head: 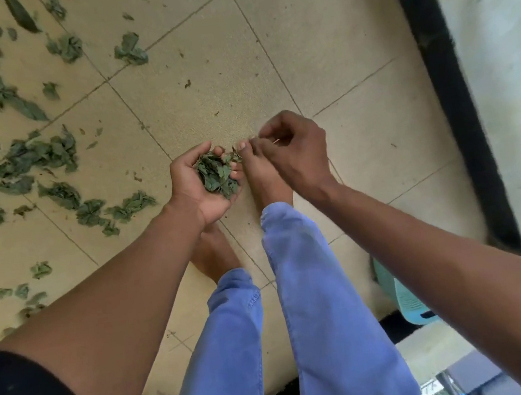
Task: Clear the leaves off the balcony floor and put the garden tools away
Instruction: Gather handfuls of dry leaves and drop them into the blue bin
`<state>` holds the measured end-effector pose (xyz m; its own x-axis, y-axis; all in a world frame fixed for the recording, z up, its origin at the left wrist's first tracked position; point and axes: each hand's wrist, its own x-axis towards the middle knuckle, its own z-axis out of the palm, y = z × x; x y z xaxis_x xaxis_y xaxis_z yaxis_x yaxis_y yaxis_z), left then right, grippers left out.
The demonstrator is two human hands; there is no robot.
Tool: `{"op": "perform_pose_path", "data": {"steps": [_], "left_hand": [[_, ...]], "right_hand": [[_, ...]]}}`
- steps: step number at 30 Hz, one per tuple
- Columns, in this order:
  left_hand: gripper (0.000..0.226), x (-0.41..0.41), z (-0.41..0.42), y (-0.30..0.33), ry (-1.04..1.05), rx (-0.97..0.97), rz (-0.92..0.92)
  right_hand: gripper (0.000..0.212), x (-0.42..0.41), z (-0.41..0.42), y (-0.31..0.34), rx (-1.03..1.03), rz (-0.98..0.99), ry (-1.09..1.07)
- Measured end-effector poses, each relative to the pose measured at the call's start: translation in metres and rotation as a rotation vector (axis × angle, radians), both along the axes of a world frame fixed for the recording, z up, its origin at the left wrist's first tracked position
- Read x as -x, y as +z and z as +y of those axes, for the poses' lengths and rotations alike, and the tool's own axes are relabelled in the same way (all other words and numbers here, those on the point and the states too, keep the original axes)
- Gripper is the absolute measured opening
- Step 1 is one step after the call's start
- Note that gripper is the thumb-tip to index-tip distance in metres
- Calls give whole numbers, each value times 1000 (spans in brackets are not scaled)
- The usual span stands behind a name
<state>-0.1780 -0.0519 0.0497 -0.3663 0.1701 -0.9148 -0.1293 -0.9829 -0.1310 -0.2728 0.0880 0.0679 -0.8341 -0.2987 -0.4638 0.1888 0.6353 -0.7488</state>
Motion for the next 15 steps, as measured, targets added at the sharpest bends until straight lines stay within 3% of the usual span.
{"op": "perform_pose_path", "data": {"steps": [4, 7, 10, 15], "left_hand": [[19, 0, -10, 21, 29, 17, 2], [29, 2, -20, 42, 81, 23, 41], [28, 2, -32, 57, 178, 20, 98], [27, -7, -55, 72, 278, 3, 172]], "right_hand": [[12, -24, -40, 60, 90, 64, 259], [23, -40, -54, 75, 61, 256, 520], [36, -42, -59, 81, 3, 316, 447], [35, -25, -80, 86, -62, 113, 350]]}}
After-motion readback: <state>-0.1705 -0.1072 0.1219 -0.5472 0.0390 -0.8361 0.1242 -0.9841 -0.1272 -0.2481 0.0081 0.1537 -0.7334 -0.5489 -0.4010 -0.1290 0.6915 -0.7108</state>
